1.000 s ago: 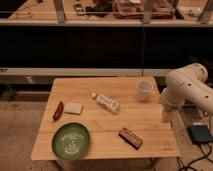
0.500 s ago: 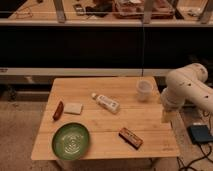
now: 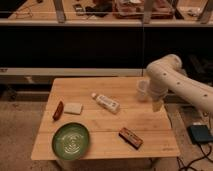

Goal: Place the pepper on the white sponge

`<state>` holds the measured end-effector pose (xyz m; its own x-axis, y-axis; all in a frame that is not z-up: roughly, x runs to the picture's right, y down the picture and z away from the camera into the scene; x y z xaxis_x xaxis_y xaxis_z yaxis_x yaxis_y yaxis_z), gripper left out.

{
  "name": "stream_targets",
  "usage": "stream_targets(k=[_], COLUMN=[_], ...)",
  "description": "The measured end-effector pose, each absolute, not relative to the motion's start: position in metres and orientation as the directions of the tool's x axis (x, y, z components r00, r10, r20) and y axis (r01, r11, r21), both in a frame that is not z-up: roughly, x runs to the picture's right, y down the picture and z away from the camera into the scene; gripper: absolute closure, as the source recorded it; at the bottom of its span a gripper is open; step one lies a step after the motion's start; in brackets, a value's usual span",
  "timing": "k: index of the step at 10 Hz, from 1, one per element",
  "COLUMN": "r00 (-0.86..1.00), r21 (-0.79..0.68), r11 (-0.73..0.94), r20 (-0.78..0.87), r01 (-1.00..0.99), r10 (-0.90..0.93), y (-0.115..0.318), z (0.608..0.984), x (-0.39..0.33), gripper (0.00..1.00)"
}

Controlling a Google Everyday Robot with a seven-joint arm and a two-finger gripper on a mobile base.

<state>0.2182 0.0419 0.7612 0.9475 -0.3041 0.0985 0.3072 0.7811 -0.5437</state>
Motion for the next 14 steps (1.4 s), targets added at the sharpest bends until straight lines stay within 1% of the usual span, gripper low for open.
stream_targets(k=[1, 3, 5, 6, 8, 9, 14], r00=[0.921, 0.816, 0.704, 0.615, 0.512, 0.491, 0.488], r21=[-0.528, -0.448, -0.372, -0.309, -0.228, -0.209, -0.205], r11=[0.759, 0.684, 0.597, 0.532, 0.466, 0.455, 0.454], r20=[0.146, 0.264, 0.362, 0.444, 0.521, 0.534, 0.536], r01=[0.381, 0.576, 0.710, 0.788, 0.855, 0.865, 0.867], r10=[-0.361, -0.515, -0.611, -0.652, -0.683, -0.688, -0.689], y=[0.028, -0.006, -0.013, -0.008, 0.000, 0.000, 0.000], z=[0.770, 0.777, 0.776, 0.777, 0.782, 0.783, 0.783], x=[0.195, 0.128, 0.078, 0.043, 0.003, -0.005, -0.007], gripper=[0.35, 0.35, 0.35, 0.35, 0.35, 0.35, 0.35])
